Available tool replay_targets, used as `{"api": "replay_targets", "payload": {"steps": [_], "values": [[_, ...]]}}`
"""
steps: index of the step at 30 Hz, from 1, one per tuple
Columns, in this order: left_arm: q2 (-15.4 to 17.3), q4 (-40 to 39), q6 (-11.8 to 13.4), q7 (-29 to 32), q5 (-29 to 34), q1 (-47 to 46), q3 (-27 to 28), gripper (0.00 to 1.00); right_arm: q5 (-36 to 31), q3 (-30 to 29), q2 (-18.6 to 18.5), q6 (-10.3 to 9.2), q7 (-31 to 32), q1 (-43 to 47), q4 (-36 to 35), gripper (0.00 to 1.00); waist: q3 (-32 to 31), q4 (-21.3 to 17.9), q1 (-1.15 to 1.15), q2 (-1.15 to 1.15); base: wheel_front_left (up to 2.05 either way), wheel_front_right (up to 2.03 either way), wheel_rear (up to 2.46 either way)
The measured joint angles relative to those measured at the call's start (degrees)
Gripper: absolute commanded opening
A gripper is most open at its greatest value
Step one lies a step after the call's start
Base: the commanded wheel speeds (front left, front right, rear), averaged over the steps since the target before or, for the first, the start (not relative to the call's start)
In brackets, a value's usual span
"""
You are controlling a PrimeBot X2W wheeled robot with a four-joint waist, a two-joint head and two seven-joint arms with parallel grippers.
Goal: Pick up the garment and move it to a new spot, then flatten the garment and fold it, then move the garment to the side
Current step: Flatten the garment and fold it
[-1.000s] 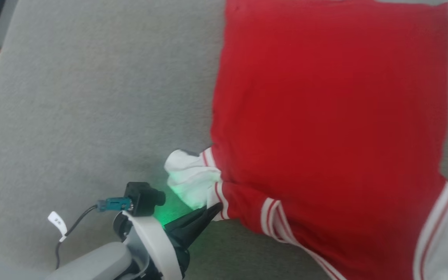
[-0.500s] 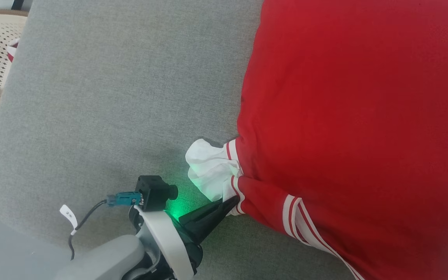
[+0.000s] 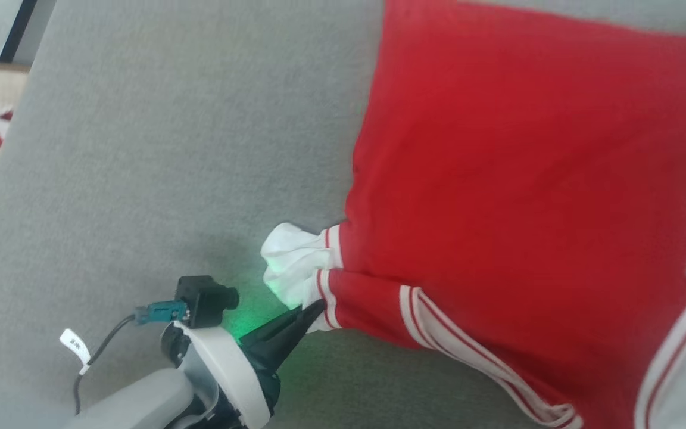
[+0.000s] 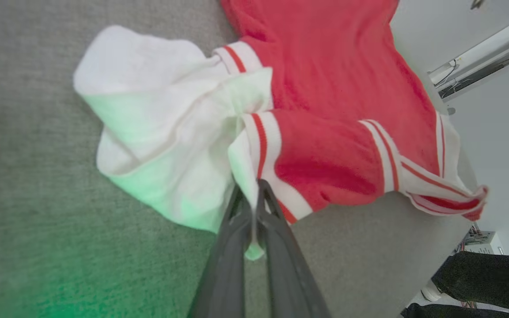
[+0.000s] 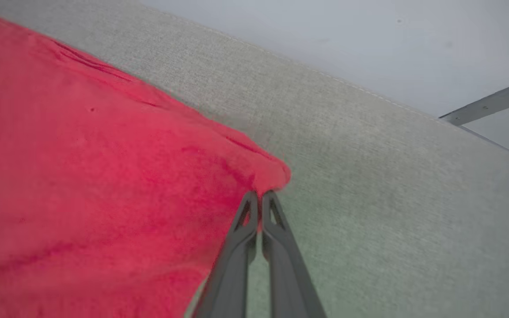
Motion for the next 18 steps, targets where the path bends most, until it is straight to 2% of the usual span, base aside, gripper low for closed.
{"api": "replay_targets", "payload": {"steps": [6, 7, 8, 11, 18], "values": [[1.4, -0.3, 0.0, -0.1, -0.2, 2.1, 1.3, 0.0, 5.1, 1.6, -8.0, -0.01, -0.1, 7.1, -13.0, 0.0, -3.9, -2.7, 0.0, 0.0, 0.0, 0.0, 0.0], [1.6, -0.4, 0.0, -0.2, -0.2, 2.5, 1.5, 0.0, 6.0, 2.0, -9.6, -0.01, -0.1, 9.0, -15.7, 0.0, -4.5, -3.1, 0.0, 0.0, 0.0, 0.0, 0.0], [1.9, -0.5, 0.1, -0.2, -0.2, 3.2, 1.9, 0.0, 7.9, 2.5, -13.0, -0.01, -0.5, 13.1, -21.0, 0.0, -5.4, -4.1, 0.0, 0.0, 0.0, 0.0, 0.0], [2.7, -0.8, 0.3, -0.3, -0.3, 4.3, 2.8, 0.0, 10.9, 3.6, -17.9, -0.02, -1.2, 20.2, -29.3, 0.0, -6.4, -5.6, 0.0, 0.0, 0.0, 0.0, 0.0], [4.8, -1.4, 1.7, -0.3, -0.2, 7.7, 5.9, 0.0, 15.9, 7.2, -24.7, -0.04, -3.6, 36.0, -44.1, 0.0, -7.9, -8.9, 0.0, 0.0, 0.0, 0.0, 0.0]]}}
